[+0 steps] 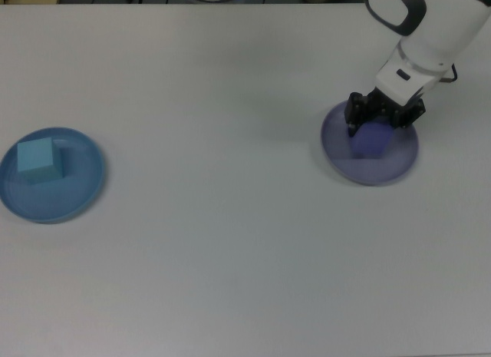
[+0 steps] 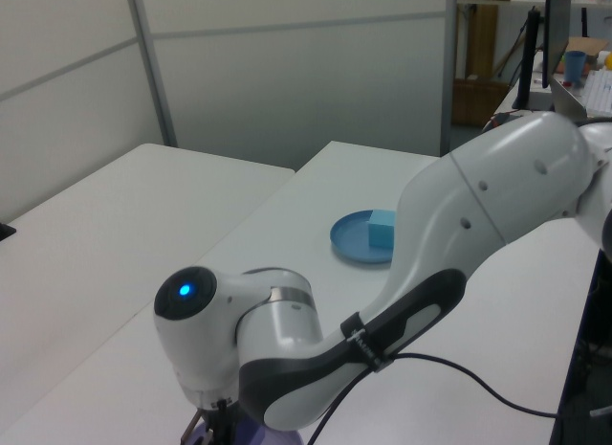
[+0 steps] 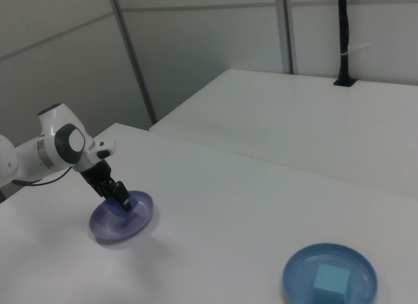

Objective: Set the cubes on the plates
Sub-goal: 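Carry the purple cube onto the lavender plate and lower it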

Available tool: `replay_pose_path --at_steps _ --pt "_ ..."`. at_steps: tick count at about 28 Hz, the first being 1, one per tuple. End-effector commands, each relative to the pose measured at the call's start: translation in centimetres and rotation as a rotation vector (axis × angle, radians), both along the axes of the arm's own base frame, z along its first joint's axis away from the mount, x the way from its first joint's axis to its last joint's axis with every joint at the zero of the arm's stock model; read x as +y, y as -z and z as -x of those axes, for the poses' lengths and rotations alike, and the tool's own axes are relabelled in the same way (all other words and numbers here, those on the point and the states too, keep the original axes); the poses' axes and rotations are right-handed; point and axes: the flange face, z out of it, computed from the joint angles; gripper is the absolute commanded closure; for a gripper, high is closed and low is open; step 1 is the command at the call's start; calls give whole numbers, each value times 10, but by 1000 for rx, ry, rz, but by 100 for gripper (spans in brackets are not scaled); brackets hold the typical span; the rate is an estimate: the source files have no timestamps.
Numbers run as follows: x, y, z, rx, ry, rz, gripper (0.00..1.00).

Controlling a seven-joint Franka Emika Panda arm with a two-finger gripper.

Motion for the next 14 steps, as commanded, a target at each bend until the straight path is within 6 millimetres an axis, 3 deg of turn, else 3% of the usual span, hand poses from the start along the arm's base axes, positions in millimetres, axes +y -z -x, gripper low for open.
replay_pose_path --at_steps 1,3,4,9,14 --pt "-1 -4 -6 -13 16 8 54" --pt "-1 -5 -6 -12 13 10 32" --pt "-2 -6 -5 -9 15 13 0" --pt "-5 -15 -2 5 20 26 0" --pt "-14 -51 3 19 58 -10 0"
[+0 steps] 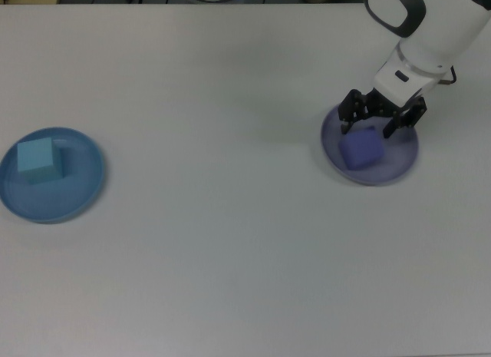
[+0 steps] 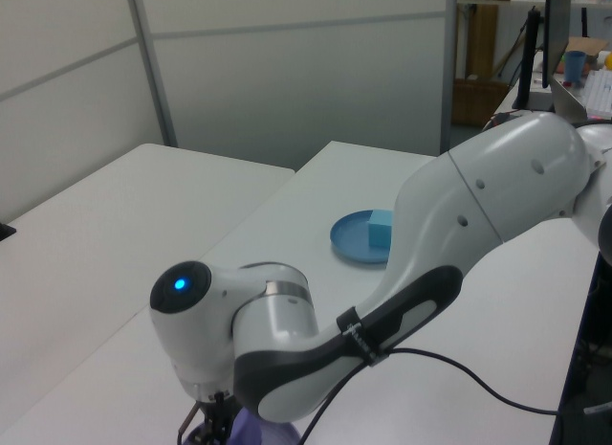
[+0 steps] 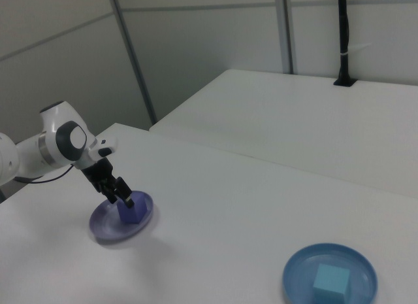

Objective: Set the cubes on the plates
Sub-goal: 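Carry the purple cube onto the lavender plate and lower it, then open the gripper to release the purple cube and lift away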

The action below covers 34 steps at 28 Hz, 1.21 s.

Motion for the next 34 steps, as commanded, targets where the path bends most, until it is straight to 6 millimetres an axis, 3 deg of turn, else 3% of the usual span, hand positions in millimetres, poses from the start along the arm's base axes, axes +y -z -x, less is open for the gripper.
replay_pose_path --at_steps 1,7,8,13,17,18,21,23,29,34 --pt "-14 -46 7 20 43 -23 0" --pt "-70 -93 -1 109 66 -70 0" --pt "-90 -107 -3 128 64 -73 0" --pt "-154 -131 -7 190 131 -45 0" --pt "-202 -145 -14 195 143 -53 0" --pt "-226 -153 -17 186 159 -62 0" --pt "-253 -161 -20 172 179 -71 0" --pt "-271 -167 -19 164 175 -69 0" --pt "-356 -200 -4 129 251 -89 0" --pt "-385 -199 -5 151 313 -139 0"
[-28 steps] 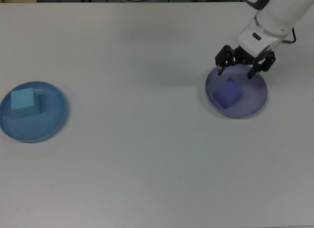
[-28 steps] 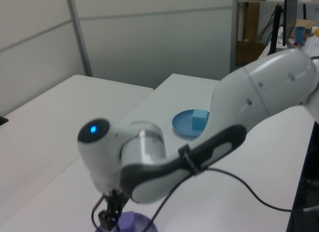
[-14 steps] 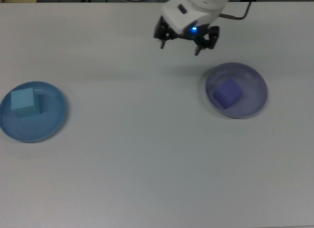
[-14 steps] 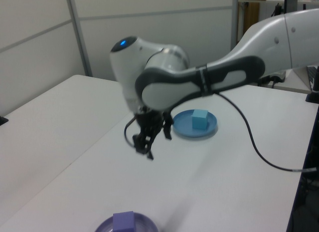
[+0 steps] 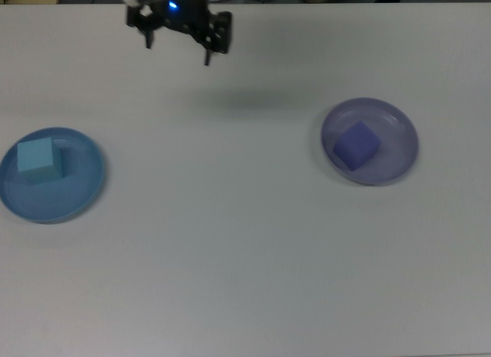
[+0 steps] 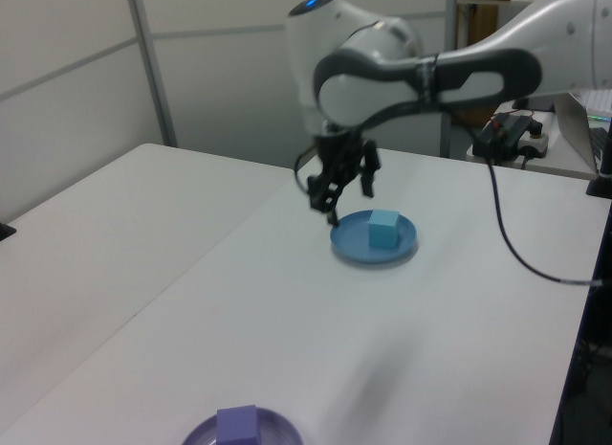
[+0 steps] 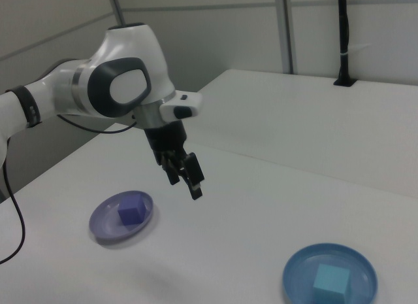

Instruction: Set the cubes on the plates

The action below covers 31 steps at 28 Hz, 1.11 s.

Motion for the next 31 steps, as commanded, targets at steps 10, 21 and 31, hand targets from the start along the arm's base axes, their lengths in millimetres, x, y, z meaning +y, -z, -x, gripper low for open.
replay_pose_path --at_steps 10,21,31 --pt "-14 -32 12 -35 35 -81 0" --pt "-22 -68 11 -115 24 -65 0" --pt "-27 -79 15 -140 -2 -76 0"
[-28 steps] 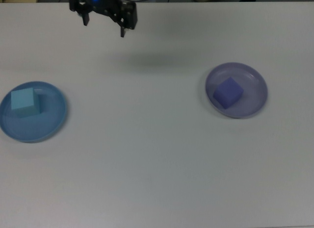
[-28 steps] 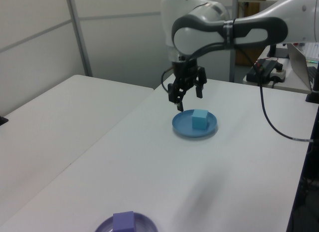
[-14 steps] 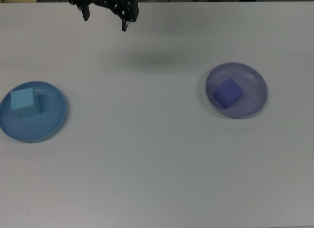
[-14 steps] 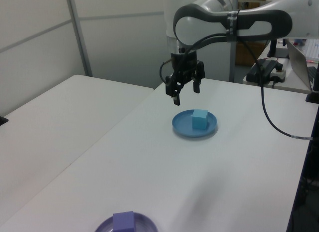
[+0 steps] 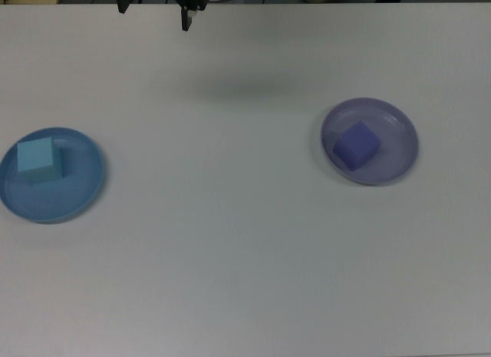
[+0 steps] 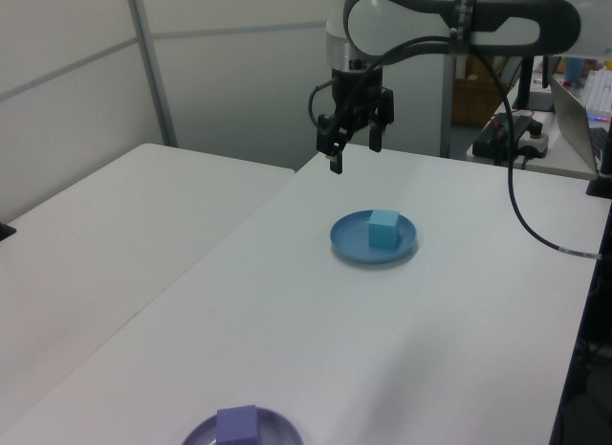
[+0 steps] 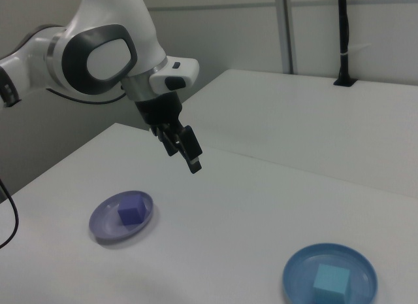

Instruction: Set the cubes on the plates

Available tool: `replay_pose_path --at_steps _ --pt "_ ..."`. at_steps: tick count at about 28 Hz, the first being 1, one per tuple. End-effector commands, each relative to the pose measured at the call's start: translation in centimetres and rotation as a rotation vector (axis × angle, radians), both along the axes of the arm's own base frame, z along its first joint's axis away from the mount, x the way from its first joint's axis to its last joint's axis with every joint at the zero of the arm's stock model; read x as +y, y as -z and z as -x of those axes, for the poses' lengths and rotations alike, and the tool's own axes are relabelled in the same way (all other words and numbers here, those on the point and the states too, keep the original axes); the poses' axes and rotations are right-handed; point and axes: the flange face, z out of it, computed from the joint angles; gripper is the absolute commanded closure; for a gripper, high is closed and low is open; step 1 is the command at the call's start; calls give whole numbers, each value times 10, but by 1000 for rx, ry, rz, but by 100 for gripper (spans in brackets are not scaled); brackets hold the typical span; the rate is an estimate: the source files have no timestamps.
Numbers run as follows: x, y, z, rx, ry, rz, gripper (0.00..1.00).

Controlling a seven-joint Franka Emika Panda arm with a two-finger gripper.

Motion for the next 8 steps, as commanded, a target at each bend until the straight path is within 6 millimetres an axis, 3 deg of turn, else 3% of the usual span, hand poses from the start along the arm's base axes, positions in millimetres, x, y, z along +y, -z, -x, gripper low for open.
replay_pose_path --at_steps 1,8 --pt "-6 -6 2 -10 -25 -17 0" --pt "-9 -5 2 -7 -19 -24 0"
